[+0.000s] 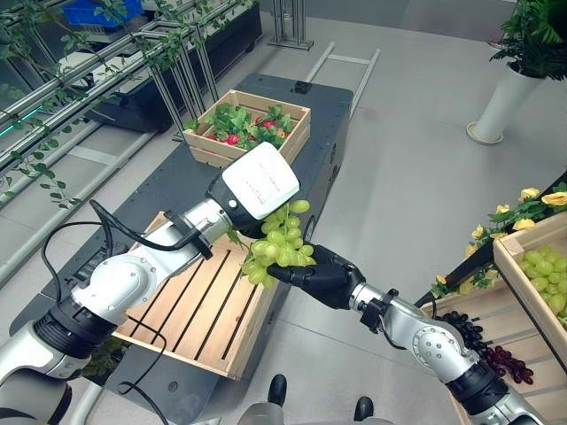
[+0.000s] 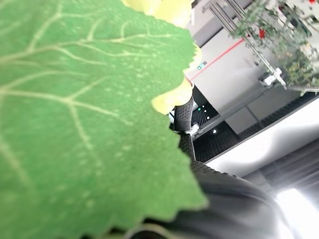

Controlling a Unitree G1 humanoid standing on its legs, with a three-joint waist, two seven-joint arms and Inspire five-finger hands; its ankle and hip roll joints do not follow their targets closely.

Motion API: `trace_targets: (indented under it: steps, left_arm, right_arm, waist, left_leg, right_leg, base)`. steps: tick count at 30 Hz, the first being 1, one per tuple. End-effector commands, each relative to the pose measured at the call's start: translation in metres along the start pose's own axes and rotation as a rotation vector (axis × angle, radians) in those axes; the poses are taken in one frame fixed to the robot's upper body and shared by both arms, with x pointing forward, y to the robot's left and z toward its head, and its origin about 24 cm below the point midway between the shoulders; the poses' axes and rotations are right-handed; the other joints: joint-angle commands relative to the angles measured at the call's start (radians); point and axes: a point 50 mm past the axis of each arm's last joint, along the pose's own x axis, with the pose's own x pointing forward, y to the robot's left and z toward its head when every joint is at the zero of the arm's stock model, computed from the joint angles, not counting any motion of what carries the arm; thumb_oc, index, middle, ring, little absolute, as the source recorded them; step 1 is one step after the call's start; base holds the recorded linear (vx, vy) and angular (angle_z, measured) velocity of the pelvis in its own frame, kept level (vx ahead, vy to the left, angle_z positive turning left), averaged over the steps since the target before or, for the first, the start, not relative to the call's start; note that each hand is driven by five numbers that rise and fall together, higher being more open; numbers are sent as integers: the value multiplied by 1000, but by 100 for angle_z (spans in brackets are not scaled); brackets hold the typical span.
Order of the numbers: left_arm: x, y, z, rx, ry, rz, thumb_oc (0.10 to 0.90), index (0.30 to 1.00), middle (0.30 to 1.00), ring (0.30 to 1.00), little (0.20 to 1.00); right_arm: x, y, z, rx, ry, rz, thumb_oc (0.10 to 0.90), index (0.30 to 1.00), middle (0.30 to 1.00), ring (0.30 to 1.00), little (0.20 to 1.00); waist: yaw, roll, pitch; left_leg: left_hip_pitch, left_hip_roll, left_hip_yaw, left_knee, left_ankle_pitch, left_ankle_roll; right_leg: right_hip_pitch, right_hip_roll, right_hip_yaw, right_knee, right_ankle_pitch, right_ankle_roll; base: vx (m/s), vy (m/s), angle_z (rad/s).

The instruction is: Pick up the fruits from the basket on one side to the basket on the other side

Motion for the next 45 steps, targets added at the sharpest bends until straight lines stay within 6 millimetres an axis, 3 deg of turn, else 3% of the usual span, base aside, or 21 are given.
trace_targets:
  steps: [1, 11, 21, 22, 23, 24, 25, 45]
  left_arm:
    - [11, 32, -16, -168, 172, 297, 400, 300, 300, 300, 300]
    - [2, 13, -21, -314, 316, 311, 400, 300, 300, 300, 300]
    - [4, 3, -9, -387, 332, 287, 400, 300, 300, 300, 300]
    - [5, 2, -7, -392, 327, 280, 400, 300, 300, 300, 300]
    - [5, 2, -7, -392, 327, 279, 400, 300, 300, 300, 300]
    - [6, 1, -5, -398, 326, 271, 400, 300, 300, 300, 300]
    - [6, 0, -5, -401, 327, 267, 400, 300, 300, 300, 300]
    - [5, -6, 1, -425, 319, 250, 400, 300, 300, 300, 300]
  right_arm:
    - [25, 52, 0, 141, -126, 254, 800, 900, 900, 900, 900]
    - [26, 52, 9, 153, -212, 214, 800, 900, 900, 900, 900]
    - [28, 53, 13, 162, -251, 188, 800, 900, 900, 900, 900]
    - [28, 53, 13, 164, -254, 186, 657, 686, 686, 686, 686]
    - [28, 53, 13, 164, -254, 186, 580, 571, 571, 571, 571]
    - [28, 54, 13, 162, -256, 192, 435, 352, 352, 352, 352]
    - [28, 55, 13, 158, -258, 194, 400, 300, 300, 300, 300]
    - [26, 55, 22, 136, -316, 190, 400, 300, 300, 300, 300]
  waist:
    - [11, -7, -171]
    - [19, -7, -164]
    - [19, -8, -159]
    - [18, -8, -159]
    - [18, -8, -159]
    - [17, -8, -158]
    - [17, -8, -158]
    - [16, -5, -153]
  left_leg:
    - [71, 7, 40, 2, -131, -21]
    - [67, 7, 33, 2, -131, -20]
    - [67, 7, 31, 2, -132, -20]
    - [68, 7, 32, 2, -133, -20]
    - [69, 7, 32, 2, -133, -20]
    - [69, 8, 32, 2, -133, -21]
    - [69, 7, 32, 2, -133, -21]
    - [63, 7, 34, 2, -125, -21]
  right_leg:
    - [8, -30, 5, 2, -6, 12]
    - [7, -31, -1, 2, -8, 11]
    - [6, -27, -2, 2, -11, 8]
    - [7, -27, -2, 2, -11, 8]
    - [7, -27, -2, 2, -11, 8]
    - [7, -28, -2, 2, -11, 8]
    - [7, -27, -1, 2, -11, 8]
    - [-1, -27, 1, 2, -4, 8]
  base:
    - [0, 0, 0]
    - [0, 0, 0]
    - [0, 0, 0]
    - [0, 0, 0]
    - [0, 0, 0]
    - [0, 0, 0]
    - [0, 0, 0]
    - [0, 0, 0]
